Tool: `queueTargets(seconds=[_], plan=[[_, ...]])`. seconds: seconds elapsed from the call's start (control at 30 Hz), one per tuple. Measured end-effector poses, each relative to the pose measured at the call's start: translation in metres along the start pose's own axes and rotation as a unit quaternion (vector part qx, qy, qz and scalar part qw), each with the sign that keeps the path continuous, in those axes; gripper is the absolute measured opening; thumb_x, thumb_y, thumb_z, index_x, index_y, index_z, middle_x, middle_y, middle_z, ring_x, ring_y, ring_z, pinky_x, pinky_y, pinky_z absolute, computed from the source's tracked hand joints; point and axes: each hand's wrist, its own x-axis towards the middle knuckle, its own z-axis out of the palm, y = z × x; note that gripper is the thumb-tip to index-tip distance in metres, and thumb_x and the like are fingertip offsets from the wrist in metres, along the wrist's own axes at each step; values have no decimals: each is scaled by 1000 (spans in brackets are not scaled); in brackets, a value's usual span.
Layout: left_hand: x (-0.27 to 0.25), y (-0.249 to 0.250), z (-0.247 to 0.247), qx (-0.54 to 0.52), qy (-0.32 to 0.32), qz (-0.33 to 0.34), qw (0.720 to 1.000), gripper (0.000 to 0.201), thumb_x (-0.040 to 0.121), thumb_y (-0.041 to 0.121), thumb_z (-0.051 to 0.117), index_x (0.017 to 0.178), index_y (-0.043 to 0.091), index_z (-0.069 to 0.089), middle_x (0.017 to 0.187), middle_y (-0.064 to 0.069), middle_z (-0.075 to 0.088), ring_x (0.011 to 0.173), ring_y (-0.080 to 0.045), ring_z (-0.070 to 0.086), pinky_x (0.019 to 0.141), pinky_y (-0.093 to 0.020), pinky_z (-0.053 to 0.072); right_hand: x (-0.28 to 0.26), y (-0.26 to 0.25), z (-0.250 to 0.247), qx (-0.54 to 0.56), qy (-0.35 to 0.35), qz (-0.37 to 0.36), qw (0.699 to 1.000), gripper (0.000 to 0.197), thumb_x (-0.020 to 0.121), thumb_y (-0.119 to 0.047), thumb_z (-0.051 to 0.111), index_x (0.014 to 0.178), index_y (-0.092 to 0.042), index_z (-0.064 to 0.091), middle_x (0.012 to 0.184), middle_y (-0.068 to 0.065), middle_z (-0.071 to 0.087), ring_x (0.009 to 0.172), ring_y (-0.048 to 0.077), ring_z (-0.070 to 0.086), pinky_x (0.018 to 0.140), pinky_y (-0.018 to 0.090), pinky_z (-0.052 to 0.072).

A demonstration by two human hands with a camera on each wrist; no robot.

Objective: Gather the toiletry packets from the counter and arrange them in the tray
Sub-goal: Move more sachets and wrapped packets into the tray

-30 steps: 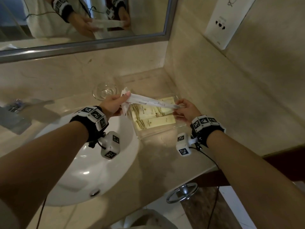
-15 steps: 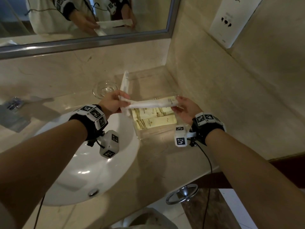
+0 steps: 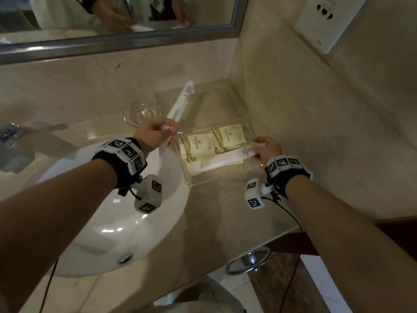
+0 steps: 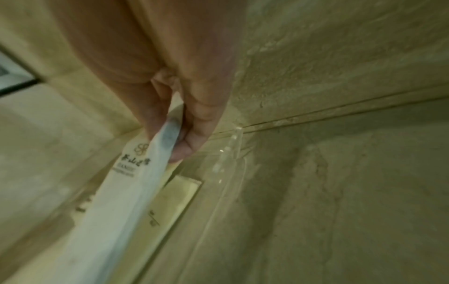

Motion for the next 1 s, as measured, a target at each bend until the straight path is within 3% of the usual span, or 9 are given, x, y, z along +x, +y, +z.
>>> queueTargets(seconds=[0.13,0.33,0.47,0.57,0.67,0.73,0.87,0.93,1.0], plan=[[1,-5,4,1,-26,11,1000,24,87,-4,54,76,14,67,76,-7,65,50,-6,58,50,-18,49,2,8,7,-105,-22,-40,993,32,89,4,52,120,-4,55,127,19,57,99,28,61,49,8,50],[2,-5,8,0,-66,13,998,22,88,2,55,83,18,68,78,-2,69,53,-7,57,52,-20,49,3,14,6,-385,-35,-73,919,37,88,-15,55,125,-13,53,128,12,57,117,30,54,94,30,44],[-3,-1,15,-10,-94,4,995,25,90,0,52,85,24,57,69,3,72,55,-11,56,48,-20,49,-1,16,12,-508,12,-126,852,35,89,-24,54,122,-12,54,127,13,54,120,31,45,98,39,39],[-5,2,20,0,-111,-10,994,26,91,3,50,88,28,49,65,7,73,60,-17,53,52,-20,51,-5,7,19,-384,59,-170,906,37,91,-31,51,117,-6,55,118,13,57,111,30,52,90,37,44],[-5,5,25,-13,-124,-13,992,27,92,2,48,91,29,48,64,7,74,53,-12,50,49,-19,46,-10,-14,25,-110,-42,-80,990,50,93,-45,45,124,-7,53,92,2,64,78,17,62,63,26,47],[-3,6,30,-5,-139,-11,990,27,92,2,48,92,28,48,63,8,73,44,-7,46,44,-17,41,-16,-30,26,42,-95,-22,994,55,91,-54,41,121,-9,52,81,2,64,61,13,58,45,20,39],[-2,9,38,80,-175,34,981,27,90,-1,50,103,23,49,66,14,72,44,2,49,46,-14,40,-22,-47,26,142,-148,45,978,57,83,-68,40,99,-15,55,76,3,63,56,13,54,38,19,35],[-2,10,40,146,-204,77,965,37,89,-5,50,121,13,49,95,14,66,67,6,61,58,-11,47,-22,-47,25,152,-163,68,973,54,81,-69,42,86,-17,52,73,1,61,56,12,51,35,18,32],[-2,11,40,214,-235,118,941,49,88,-2,54,132,18,45,115,5,56,96,-9,62,78,-13,49,-21,-43,22,154,-153,79,973,42,84,-58,51,82,-16,53,72,0,59,54,10,48,33,17,29]])
